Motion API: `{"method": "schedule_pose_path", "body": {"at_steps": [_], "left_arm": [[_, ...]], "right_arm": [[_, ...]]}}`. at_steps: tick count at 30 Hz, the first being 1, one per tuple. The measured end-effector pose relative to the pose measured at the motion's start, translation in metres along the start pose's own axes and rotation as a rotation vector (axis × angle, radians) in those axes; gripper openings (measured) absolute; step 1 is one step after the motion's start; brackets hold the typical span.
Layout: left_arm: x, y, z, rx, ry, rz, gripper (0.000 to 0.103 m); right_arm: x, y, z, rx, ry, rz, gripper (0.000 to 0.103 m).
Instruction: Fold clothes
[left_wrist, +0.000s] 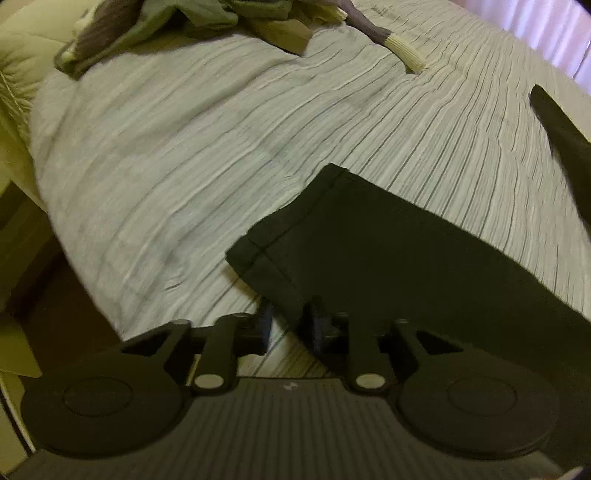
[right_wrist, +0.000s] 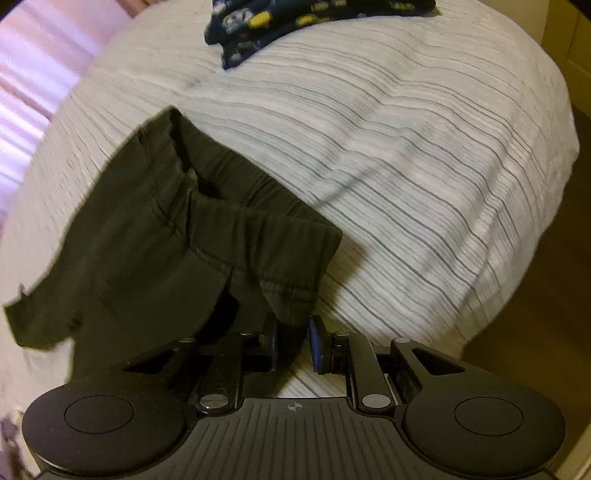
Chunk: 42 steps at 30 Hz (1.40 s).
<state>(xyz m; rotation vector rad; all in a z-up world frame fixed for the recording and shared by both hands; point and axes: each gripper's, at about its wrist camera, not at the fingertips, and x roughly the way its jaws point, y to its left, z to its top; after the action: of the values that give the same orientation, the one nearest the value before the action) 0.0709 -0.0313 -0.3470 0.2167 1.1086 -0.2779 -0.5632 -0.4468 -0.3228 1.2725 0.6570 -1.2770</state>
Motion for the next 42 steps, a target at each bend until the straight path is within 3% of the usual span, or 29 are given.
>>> {"method": "schedule_pose_path", "body": {"at_steps": [1, 2, 3, 7, 11, 18, 23, 25, 31, 42], "left_arm": [[-0.006, 0.003, 0.0, -0.005, 0.004, 0.012, 0.023], [-0.012, 0.006, -0.001, -0.011, 0.008, 0.025, 0.024], [-0.019, 0.009, -0.001, -0.016, 0.011, 0.037, 0.024], [-0.051, 0.012, 0.002, -0.054, -0.027, 0.013, 0.023], [-0.061, -0.023, 0.017, -0.011, -0.076, -0.096, 0.028], [-0.012, -0.123, 0.072, 0.094, -0.069, -0.362, 0.036], [0.034, -0.194, 0.118, 0.135, -0.038, -0.482, 0.037], [0.051, -0.222, 0.139, 0.155, -0.033, -0.518, 0.04], [0.105, -0.297, 0.212, 0.157, -0.009, -0.568, 0.043], [0.148, -0.419, 0.313, 0.123, -0.099, -0.587, 0.053]], "right_arm": [[-0.003, 0.004, 0.002, -0.043, -0.005, -0.053, 0.061], [-0.007, 0.008, 0.004, -0.088, -0.01, -0.114, 0.07], [-0.012, 0.011, 0.006, -0.128, -0.023, -0.134, 0.072], [-0.033, 0.021, 0.015, -0.221, -0.111, -0.195, 0.072], [-0.037, 0.037, 0.033, -0.2, -0.18, -0.125, 0.072], [0.015, 0.095, 0.052, -0.245, -0.186, -0.09, 0.072], [0.046, 0.126, 0.071, -0.234, -0.172, -0.067, 0.072], [0.058, 0.141, 0.081, -0.252, -0.175, -0.101, 0.072], [0.087, 0.17, 0.109, -0.225, -0.213, -0.13, 0.072], [0.11, 0.181, 0.144, -0.195, -0.225, -0.154, 0.072]]}}
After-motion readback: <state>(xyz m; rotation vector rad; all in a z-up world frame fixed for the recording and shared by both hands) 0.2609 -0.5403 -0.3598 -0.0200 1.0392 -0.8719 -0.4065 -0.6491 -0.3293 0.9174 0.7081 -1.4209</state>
